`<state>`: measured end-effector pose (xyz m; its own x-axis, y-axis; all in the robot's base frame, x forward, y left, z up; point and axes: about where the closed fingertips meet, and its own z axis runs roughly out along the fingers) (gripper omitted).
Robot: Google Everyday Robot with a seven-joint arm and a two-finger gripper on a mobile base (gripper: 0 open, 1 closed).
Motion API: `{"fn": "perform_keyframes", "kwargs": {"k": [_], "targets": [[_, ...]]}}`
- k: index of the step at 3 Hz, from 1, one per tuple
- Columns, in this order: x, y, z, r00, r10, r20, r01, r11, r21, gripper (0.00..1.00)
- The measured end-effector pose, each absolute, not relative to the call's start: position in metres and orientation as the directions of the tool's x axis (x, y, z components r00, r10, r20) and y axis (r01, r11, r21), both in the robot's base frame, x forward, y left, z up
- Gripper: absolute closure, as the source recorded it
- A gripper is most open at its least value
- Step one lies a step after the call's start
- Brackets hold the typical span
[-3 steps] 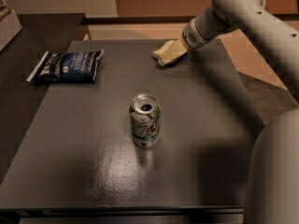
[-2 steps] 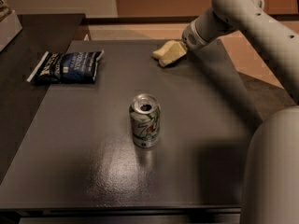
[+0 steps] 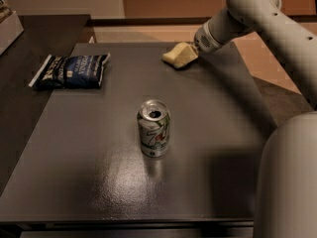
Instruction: Move sponge near 7up can
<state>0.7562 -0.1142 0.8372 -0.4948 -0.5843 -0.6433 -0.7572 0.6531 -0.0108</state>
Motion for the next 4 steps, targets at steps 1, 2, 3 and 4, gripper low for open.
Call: {"fn": "perform_keyframes", "kwargs": {"k": [1,2,3,4], "targets": [[0.743,-0.120,0.847,-0.484,-0.590,-0.646,-0.765,0.643,-0.014,0.87],[0.716,-0.127,0.866,-0.440,-0.615,-0.655,-0.791,0.611,-0.042,1.00],[0.677,-0.127,0.881,-0.379,-0.656,-0.653,-0.833,0.549,-0.068,1.00],[0.633,-0.120,0.887,-0.304,-0.704,-0.642,-0.886,0.457,-0.081,1.00]]}}
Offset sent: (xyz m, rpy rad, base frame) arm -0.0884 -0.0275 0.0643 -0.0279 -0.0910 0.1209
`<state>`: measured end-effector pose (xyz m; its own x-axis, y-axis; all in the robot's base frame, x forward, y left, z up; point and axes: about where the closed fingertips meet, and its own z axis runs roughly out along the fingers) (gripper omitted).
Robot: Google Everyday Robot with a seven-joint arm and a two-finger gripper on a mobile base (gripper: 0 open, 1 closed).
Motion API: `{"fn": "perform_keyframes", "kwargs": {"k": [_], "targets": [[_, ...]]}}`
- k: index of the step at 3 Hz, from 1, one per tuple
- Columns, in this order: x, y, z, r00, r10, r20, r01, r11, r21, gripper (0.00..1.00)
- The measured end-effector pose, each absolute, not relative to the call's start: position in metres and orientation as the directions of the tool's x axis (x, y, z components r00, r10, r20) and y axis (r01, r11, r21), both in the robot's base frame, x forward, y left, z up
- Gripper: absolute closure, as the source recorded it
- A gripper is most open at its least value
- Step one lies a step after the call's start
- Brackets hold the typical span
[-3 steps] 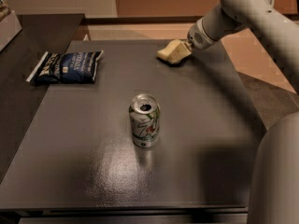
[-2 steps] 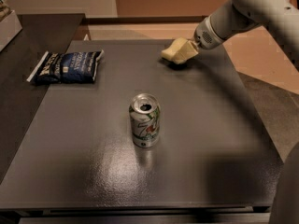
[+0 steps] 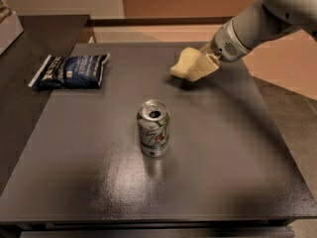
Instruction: Move sponge near 7up can
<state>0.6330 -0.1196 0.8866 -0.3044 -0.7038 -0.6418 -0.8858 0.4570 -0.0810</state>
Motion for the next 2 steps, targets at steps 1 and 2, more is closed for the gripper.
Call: {"fn": "perform_keyframes", "kwargs": {"k": [1,2], "targets": [[0.593,-0.110,0.890,-0.233,-0.745,-0.625,-0.925,0.368,-0.093,1.00],[0.560,-0.103,0.889,-0.186,-0.778,-0.601,-0.952,0.294,-0.086,1.00]]}}
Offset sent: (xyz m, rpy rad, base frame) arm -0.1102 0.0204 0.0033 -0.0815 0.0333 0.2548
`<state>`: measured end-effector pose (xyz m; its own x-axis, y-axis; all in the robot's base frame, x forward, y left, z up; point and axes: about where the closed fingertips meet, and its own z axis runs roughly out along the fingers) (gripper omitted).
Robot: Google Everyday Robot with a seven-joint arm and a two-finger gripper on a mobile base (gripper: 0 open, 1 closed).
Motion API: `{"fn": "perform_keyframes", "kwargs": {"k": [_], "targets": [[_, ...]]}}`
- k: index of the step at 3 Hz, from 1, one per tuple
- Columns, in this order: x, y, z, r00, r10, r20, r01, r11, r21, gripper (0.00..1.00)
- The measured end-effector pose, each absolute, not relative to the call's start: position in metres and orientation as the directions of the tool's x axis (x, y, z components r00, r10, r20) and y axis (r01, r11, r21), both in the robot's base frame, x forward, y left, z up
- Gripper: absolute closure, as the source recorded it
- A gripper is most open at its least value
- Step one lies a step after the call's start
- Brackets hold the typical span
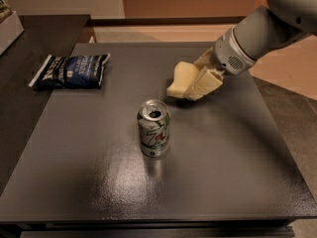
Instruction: Move sponge near 7up can
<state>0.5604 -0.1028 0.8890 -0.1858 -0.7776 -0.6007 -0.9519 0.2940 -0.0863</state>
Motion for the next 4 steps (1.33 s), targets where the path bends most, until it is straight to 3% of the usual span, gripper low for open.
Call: {"fn": "perform_keyframes", "kwargs": {"k": [3,4], "targets": [[0.489,-0.101,0.880,-0.074,-0.818,-0.570,-0.990,0.130,-0.058,1.00],[0.474,-0.096,0.875,-0.038,-0.822,-0.568,-0.996,0.078,-0.047,0.82]]}}
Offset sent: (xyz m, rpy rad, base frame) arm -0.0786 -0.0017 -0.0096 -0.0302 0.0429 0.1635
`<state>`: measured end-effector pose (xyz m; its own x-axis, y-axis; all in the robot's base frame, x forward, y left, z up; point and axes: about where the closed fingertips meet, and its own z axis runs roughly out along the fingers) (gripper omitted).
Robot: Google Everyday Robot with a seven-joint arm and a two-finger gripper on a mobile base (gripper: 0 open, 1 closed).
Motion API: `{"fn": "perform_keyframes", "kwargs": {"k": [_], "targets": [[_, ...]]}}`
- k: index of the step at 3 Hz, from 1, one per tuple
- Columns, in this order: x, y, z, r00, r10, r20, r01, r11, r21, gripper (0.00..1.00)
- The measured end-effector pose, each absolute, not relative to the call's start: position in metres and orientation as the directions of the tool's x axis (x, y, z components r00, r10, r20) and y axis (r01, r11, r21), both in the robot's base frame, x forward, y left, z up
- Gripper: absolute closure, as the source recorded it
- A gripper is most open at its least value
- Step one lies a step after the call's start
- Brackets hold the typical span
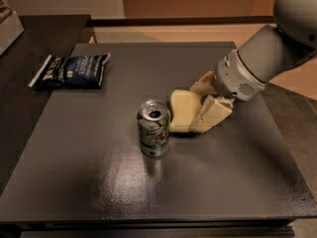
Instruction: Move sponge near 7up can
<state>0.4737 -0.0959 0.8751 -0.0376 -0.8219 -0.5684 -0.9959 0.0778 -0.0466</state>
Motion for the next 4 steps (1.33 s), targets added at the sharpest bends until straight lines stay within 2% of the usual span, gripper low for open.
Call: {"fn": "perform_keyframes", "kwargs": {"k": [3,4], "targets": [[0.456,-0.076,0.846,0.007,-0.819,-0.573,-0.999,-0.030,0.030,0.12],[0.456,-0.075,0.846,0.009,-0.820,-0.573,-0.999,-0.031,0.028,0.00]]}}
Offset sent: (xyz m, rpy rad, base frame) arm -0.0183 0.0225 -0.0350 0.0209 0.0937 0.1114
